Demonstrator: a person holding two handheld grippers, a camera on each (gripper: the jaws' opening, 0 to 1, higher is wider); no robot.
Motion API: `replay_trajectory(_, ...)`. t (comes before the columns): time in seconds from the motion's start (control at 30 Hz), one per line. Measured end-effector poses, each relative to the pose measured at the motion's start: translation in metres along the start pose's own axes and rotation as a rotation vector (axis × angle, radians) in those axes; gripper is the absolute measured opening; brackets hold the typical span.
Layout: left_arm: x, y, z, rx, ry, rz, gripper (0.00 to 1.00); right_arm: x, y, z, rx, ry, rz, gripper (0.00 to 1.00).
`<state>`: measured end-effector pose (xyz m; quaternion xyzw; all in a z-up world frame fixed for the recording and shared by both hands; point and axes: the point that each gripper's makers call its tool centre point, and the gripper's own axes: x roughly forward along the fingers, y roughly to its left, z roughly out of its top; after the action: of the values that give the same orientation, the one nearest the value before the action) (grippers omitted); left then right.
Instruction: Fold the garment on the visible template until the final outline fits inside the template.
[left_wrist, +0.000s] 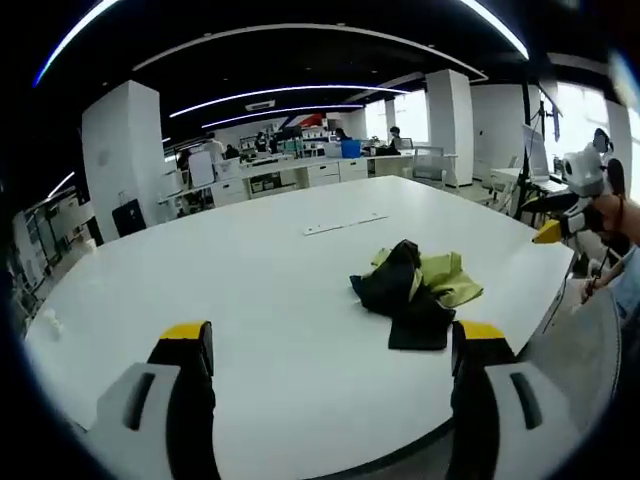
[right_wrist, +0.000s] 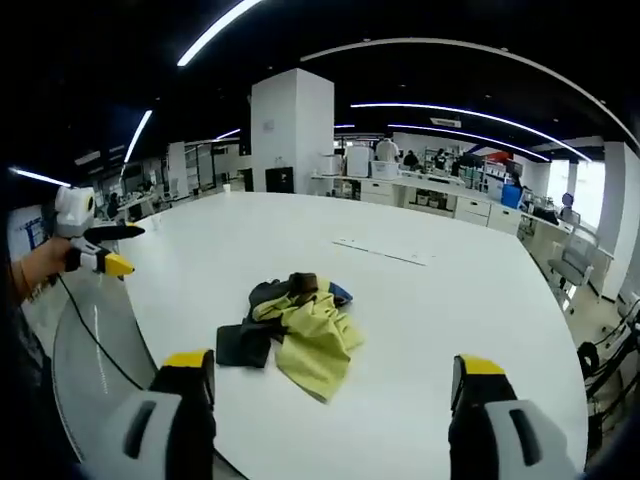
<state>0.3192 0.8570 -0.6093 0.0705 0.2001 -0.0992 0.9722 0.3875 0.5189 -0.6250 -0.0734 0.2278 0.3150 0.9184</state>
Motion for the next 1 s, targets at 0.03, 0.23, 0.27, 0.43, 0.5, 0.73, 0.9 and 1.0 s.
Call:
replay_trajectory(0.03, 0.0002, -0.0006, 0.0004, 0.005, 0.001, -0.002, 0.97, -0.0001, -0.0003, -0.0002, 0.002, -0.002, -0.001, 0.98)
replay_trajectory(0.23, 0.0014, -0.0008, 0.0017, 0.008, 0.003, -0.002, 0.96, -0.0007, -0.0017, -0.0036, 0.013, -0.002, 0.000, 0.97)
replay_trajectory(0.27, 0.0016, -0.0007, 0.0018, 0.009, 0.003, -0.001, 0.95, -0.0010, -0.0017, -0.0039, 0.015, -0.002, -0.001, 0.97)
replay_trajectory(0.43, 0.0010, -0.0007, 0.0029, 0.010, -0.001, -0.001, 0.95, -0.0026, -0.0022, -0.0060, 0.024, -0.001, -0.001, 0.97)
replay_trajectory(0.5, 0.0010, -0.0002, 0.0025, 0.008, -0.001, 0.001, 0.94, -0.0029, -0.0028, -0.0066, 0.026, 0.000, -0.001, 0.96)
replay_trajectory(0.73, 0.0008, -0.0008, 0.0023, 0.007, -0.003, -0.002, 0.93, -0.0049, -0.0026, -0.0066, 0.027, -0.001, -0.002, 0.95)
replay_trajectory(0.9, 0.0007, -0.0010, 0.0027, 0.008, -0.004, -0.004, 0.92, -0.0057, -0.0021, -0.0067, 0.028, -0.002, 0.000, 0.95)
replay_trajectory(1.0, 0.0009, -0.0011, 0.0024, 0.006, -0.005, -0.005, 0.92, -0.0054, -0.0008, -0.0065, 0.023, -0.002, 0.005, 0.96)
